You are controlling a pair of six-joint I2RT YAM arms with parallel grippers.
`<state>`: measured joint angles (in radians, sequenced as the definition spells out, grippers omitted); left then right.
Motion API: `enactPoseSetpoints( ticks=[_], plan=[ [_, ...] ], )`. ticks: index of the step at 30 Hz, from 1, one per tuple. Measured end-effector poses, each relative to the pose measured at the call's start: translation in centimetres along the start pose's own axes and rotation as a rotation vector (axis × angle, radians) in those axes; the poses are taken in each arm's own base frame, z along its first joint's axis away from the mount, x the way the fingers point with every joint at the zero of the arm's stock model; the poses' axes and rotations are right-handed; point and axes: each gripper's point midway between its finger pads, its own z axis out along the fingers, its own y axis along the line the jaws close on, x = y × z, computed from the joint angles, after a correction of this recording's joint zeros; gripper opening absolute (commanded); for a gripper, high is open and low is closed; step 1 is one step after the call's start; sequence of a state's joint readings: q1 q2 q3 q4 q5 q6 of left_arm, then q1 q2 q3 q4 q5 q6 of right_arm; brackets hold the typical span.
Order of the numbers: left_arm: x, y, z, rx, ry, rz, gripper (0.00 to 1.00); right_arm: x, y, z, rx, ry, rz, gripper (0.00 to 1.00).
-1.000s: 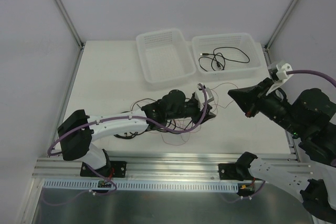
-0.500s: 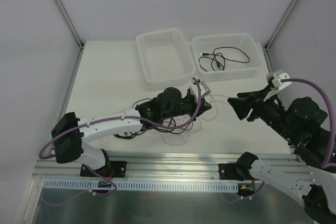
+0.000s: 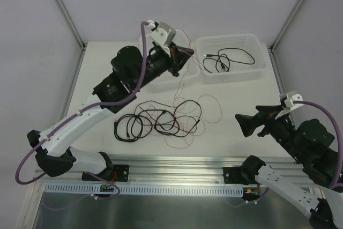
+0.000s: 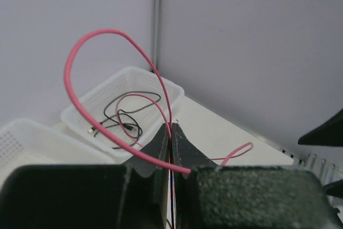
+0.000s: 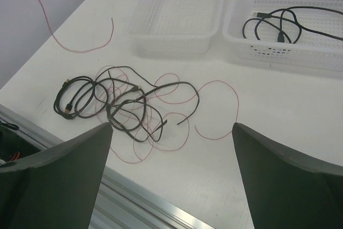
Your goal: Untangle the cables
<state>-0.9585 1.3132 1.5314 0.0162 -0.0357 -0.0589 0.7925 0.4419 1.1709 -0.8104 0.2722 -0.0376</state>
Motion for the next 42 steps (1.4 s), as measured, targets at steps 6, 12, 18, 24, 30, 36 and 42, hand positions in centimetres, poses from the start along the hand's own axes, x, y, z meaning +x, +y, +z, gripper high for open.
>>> enactPoseSetpoints(
  ticks=[6, 12, 18, 24, 30, 36, 42],
  plan=[
    [-6.8, 3.3, -1.5, -0.065, -0.109, 0.015, 0.00, 1.1, -0.4, -0.3, 0.002, 0.003, 0.000, 1.00],
    [-11.2, 6.6, -1.7, -0.135, -0.192, 0.063, 0.00, 3.0, -0.6, 0.5, 0.014, 0.055, -0.008, 1.00],
    [-8.8, 13.2, 2.5, -0.247, -0.133, 0.081, 0.00, 4.7, -0.5, 1.5, 0.017, 0.109, -0.012, 1.00],
    [-1.3, 20.4, 7.6, -0.330, 0.013, 0.064, 0.00, 6.9, -0.1, 2.9, 0.018, 0.196, -0.012, 1.00],
    [7.5, 27.5, 10.1, -0.404, 0.154, 0.024, 0.01, 8.1, -0.3, 3.5, 0.035, 0.237, -0.018, 1.00],
    [17.1, 33.4, 10.8, -0.479, 0.282, -0.091, 0.37, 8.6, -0.7, 3.8, 0.062, 0.253, -0.027, 0.97],
    [24.3, 35.8, 8.5, -0.548, 0.403, -0.228, 0.76, 9.5, -0.8, 4.7, 0.082, 0.302, -0.042, 0.97]
  ],
)
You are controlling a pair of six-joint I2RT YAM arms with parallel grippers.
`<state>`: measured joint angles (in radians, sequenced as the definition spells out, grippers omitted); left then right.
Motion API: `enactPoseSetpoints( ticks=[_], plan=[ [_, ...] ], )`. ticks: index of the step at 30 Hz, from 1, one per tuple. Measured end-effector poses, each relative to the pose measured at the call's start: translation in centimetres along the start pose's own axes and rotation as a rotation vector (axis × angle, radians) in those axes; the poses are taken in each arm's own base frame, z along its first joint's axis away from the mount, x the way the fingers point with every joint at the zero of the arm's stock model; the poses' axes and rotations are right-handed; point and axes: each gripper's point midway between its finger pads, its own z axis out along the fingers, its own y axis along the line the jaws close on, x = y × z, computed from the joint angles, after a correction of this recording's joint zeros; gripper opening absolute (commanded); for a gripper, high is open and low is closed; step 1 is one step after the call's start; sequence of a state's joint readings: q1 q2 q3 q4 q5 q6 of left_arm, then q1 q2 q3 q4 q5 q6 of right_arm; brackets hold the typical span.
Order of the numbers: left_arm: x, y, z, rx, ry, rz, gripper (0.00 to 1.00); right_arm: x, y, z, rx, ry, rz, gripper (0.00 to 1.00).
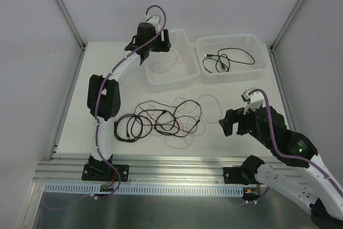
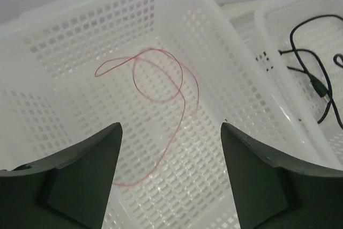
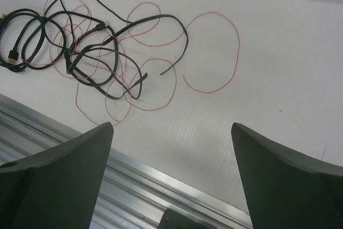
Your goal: Untangle the cables
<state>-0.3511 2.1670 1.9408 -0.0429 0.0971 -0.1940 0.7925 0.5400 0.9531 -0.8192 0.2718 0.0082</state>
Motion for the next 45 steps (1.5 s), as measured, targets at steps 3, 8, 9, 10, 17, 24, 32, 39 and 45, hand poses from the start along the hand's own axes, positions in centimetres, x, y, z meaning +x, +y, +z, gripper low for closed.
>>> enactPoseSetpoints(
  ticks=[3, 8, 9, 10, 17, 24, 32, 39, 45],
  plan=[
    [1.9, 0.2, -0.8, -0.010, 0.045, -0.022, 0.86, 0.3, 0.2, 0.6, 0.002, 0.026, 0.001, 0.97],
    [2.7, -1.0, -5.6, 0.012, 0.091, -0.087, 0.99, 1.0, 0.5, 1.8, 0.017, 0.078, 0.019, 0.97],
    [2.2, -1.8, -7.6, 0.031, 0.086, -0.114, 0.99, 1.3, 0.7, 2.2, 0.022, 0.097, 0.027, 0.97],
    [1.9, -2.3, -9.0, 0.043, 0.083, -0.130, 0.99, 1.5, 0.7, 2.5, 0.025, 0.110, 0.031, 0.97],
    [4.2, -8.4, -21.0, 0.229, 0.093, -0.254, 0.99, 5.1, 1.4, 6.3, 0.073, 0.270, 0.067, 0.97],
    [18.3, -13.3, -26.3, 0.289, 0.402, -0.245, 0.99, 7.3, 2.6, 9.9, 0.069, 0.355, 0.168, 0.81],
    [26.0, -13.2, -27.7, 0.180, 0.564, -0.201, 0.97, 12.7, 5.5, 12.5, -0.006, 0.492, 0.223, 0.57],
    [28.8, -12.3, -26.3, 0.083, 0.624, -0.183, 0.93, 15.8, 7.1, 14.7, -0.031, 0.525, 0.290, 0.42],
    [28.9, -11.4, -25.6, 0.016, 0.602, -0.195, 0.92, 17.2, 8.1, 16.2, -0.031, 0.542, 0.327, 0.35]
  ],
)
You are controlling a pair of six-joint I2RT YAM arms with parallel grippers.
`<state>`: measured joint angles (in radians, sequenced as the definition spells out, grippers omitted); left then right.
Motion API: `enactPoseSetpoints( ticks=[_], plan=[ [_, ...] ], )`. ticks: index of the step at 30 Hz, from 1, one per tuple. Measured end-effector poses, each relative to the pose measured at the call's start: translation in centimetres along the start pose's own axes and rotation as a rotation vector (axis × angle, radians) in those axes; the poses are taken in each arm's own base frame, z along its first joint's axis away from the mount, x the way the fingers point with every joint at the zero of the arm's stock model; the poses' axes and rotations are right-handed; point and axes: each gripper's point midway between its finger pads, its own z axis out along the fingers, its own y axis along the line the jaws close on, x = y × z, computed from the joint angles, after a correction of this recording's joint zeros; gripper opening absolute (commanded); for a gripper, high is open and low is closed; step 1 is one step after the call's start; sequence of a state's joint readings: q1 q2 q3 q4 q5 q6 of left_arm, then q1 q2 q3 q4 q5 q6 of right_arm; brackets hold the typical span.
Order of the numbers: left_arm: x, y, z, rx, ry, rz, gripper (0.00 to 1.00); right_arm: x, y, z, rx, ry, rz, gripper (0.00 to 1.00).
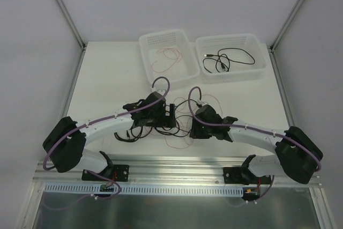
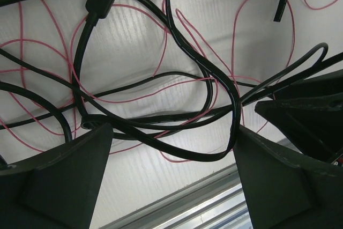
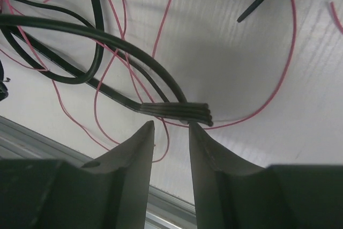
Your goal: Untangle the cables
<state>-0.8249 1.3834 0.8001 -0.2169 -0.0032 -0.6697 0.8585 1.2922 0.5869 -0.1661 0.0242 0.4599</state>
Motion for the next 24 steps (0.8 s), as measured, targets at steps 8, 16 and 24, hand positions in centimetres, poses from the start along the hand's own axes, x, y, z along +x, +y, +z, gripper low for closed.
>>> enactPoseSetpoints(
  ticks=[8, 16, 24],
  plan=[
    [0.1, 0.9, 1.1, -0.056, 0.005, -0.021, 0.92, 0.7, 0.9, 0.8, -0.010, 0.011, 0.004, 0.02],
    [-0.1, 2.3, 2.0, -0.122, 0.000, -0.036, 0.91, -1.8, 3.0, -4.9, -0.005, -0.041, -0.111, 0.01],
    [-0.9, 4.5, 2.5, -0.174, -0.001, -0.095, 0.91, -8.9, 7.1, -19.2, -0.133, -0.271, -0.269, 0.01]
  ],
)
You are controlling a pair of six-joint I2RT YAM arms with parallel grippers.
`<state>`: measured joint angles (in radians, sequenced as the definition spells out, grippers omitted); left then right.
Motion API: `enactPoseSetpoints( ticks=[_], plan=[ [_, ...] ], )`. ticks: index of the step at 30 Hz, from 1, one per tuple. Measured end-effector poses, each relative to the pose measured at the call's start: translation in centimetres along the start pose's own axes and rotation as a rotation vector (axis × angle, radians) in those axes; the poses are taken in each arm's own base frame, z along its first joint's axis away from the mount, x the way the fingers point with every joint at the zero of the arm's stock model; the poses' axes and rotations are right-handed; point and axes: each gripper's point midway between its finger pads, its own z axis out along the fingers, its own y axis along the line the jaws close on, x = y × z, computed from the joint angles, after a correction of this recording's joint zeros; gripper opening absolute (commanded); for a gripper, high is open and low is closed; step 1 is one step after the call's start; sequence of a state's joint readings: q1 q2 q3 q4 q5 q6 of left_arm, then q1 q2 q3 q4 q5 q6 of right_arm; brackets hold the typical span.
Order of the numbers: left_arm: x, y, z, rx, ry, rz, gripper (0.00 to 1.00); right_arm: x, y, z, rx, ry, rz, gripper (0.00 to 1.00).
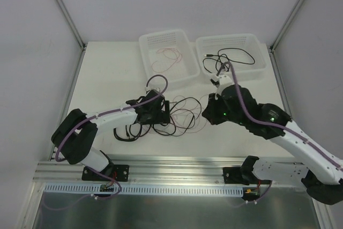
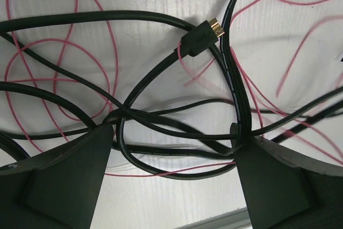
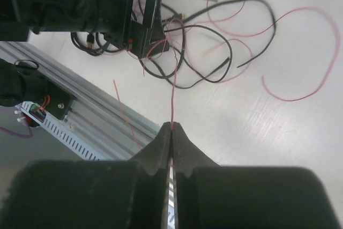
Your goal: Untangle the cables
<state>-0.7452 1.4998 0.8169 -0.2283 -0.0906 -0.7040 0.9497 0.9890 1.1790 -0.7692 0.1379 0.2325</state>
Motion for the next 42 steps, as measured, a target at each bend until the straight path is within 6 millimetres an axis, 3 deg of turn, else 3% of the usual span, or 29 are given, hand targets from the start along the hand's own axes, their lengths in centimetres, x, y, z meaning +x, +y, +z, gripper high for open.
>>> enactPoseSetpoints(
  ticks=[11, 16, 20, 34, 38, 42],
  plan=[
    [-0.5, 1.5, 0.2, -0.030, -0.004, -0.038, 0.92, -10.3, -1.2, -17.7, -0.025, -0.458, -0.132, 0.01],
    [-0.6, 1.8, 0.2, -0.034, -0.005, -0.045, 0.92, -12.4, -1.7, -24.3, -0.089, -0.704, -0.143, 0.01],
    [-0.6, 2.1, 0.2, -0.036, -0.008, -0.049, 0.92, -13.3, -2.2, -27.4, -0.104, -0.836, -0.146, 0.01],
    [-1.1, 3.2, -0.1, -0.039, -0.031, -0.094, 0.99, -15.5, -4.1, -31.6, -0.040, -1.070, -0.106, 0.01],
    [-1.1, 2.8, -1.6, 0.003, -0.036, -0.039, 0.99, -15.5, -3.6, -30.1, -0.039, -1.018, -0.122, 0.01],
    [-2.0, 0.9, -4.4, 0.126, -0.086, 0.085, 0.99, -15.1, -2.2, -26.1, -0.049, -0.895, -0.158, 0.01]
  ],
)
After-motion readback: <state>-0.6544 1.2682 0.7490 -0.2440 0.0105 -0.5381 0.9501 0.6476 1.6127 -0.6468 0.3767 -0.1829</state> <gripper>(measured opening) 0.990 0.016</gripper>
